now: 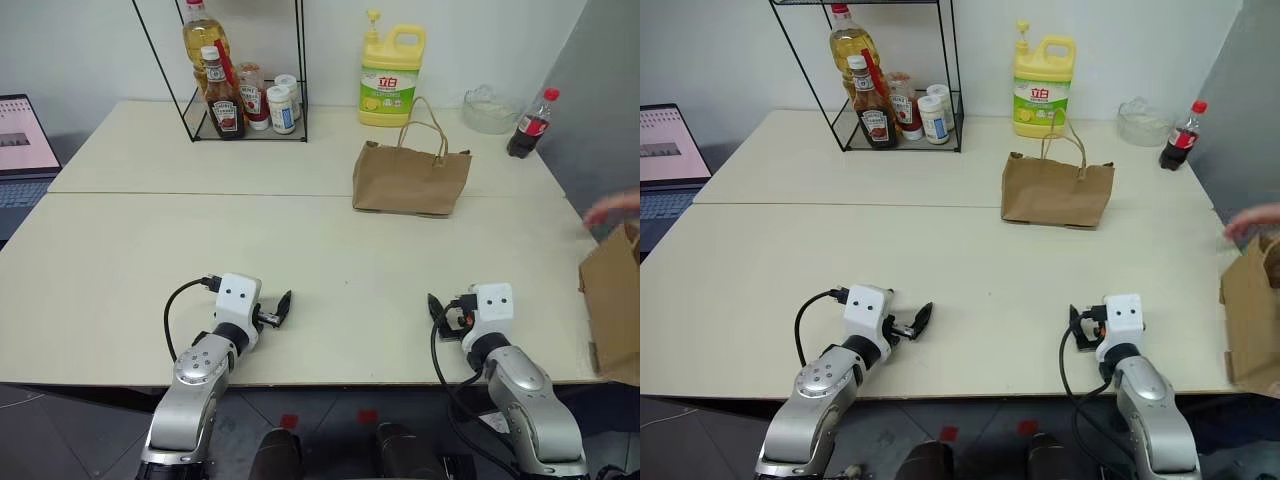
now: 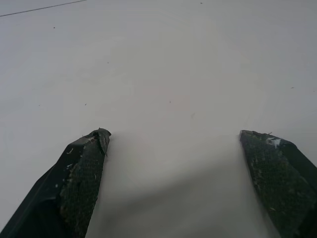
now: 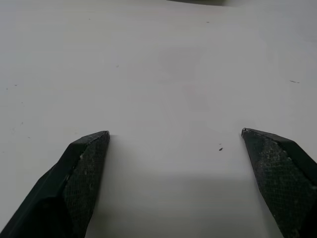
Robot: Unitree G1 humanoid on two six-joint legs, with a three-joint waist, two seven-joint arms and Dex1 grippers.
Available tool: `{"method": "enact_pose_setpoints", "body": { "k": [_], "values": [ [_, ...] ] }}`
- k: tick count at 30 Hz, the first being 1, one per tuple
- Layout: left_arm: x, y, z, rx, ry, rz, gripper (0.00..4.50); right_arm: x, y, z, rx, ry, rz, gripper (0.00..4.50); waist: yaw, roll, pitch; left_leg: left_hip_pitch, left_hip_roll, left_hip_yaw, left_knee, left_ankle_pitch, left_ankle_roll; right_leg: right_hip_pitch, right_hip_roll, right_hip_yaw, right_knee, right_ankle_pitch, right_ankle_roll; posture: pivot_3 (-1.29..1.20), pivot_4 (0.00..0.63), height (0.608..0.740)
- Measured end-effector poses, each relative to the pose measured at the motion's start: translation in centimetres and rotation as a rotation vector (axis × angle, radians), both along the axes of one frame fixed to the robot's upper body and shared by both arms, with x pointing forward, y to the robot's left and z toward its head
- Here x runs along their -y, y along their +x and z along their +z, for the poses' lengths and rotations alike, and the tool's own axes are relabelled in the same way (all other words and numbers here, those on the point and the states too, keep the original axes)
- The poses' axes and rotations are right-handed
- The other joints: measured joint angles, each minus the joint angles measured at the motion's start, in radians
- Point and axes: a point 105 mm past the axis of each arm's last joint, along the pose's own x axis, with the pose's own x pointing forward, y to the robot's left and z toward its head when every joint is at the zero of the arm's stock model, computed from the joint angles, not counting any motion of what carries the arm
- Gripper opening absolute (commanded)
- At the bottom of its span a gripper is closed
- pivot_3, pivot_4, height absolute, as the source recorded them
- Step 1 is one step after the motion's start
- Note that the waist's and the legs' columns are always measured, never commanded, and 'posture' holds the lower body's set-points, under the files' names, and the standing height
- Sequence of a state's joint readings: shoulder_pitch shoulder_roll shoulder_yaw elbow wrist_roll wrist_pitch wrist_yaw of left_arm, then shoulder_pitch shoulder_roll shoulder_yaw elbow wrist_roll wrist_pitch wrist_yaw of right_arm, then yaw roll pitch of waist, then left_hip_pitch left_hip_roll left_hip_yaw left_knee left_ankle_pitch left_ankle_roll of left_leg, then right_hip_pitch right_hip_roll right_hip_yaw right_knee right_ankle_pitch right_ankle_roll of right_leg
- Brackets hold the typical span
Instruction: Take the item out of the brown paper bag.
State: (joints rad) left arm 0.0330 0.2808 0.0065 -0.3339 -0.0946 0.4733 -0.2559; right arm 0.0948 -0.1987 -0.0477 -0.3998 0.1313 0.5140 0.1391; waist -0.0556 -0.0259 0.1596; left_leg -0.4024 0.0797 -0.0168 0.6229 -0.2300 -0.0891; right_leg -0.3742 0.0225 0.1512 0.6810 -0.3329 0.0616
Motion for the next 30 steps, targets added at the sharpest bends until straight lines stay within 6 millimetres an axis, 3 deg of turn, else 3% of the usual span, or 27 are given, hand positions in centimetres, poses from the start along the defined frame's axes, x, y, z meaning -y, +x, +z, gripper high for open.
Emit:
{"method": "enact_pose_setpoints", "body": {
  "k": [9, 24, 30],
  "values": [
    [0.0, 0.1, 0.1, 0.004, -0.007, 0.005, 4.46, 0.0, 0.6, 0.9, 0.031, -0.001, 0.003, 4.50, 0.000, 0.000, 0.000, 0.000, 0.000, 0.000, 0.000, 0.000, 0.000, 0.000, 0.000, 0.000, 0.000, 0.000, 0.000, 0.00, 0.150, 0.740],
    [-0.4, -0.2, 0.0, 0.000, -0.018, 0.024, 4.46, 0.4, 0.7, 0.7, 0.024, -0.020, 0.013, 4.50, 0.000, 0.000, 0.000, 0.000, 0.000, 0.000, 0.000, 0.000, 0.000, 0.000, 0.000, 0.000, 0.000, 0.000, 0.000, 0.00, 0.150, 0.740],
    [-0.1, 1.3, 2.0, 0.052, -0.005, -0.046, 4.46, 1.8, 3.3, 3.9, 0.113, -0.096, 0.062, 4.50, 0.000, 0.000, 0.001, 0.000, 0.000, 0.000, 0.000, 0.000, 0.000, 0.000, 0.000, 0.000, 0.000, 0.000, 0.000, 0.00, 0.150, 0.740]
  ]
}}
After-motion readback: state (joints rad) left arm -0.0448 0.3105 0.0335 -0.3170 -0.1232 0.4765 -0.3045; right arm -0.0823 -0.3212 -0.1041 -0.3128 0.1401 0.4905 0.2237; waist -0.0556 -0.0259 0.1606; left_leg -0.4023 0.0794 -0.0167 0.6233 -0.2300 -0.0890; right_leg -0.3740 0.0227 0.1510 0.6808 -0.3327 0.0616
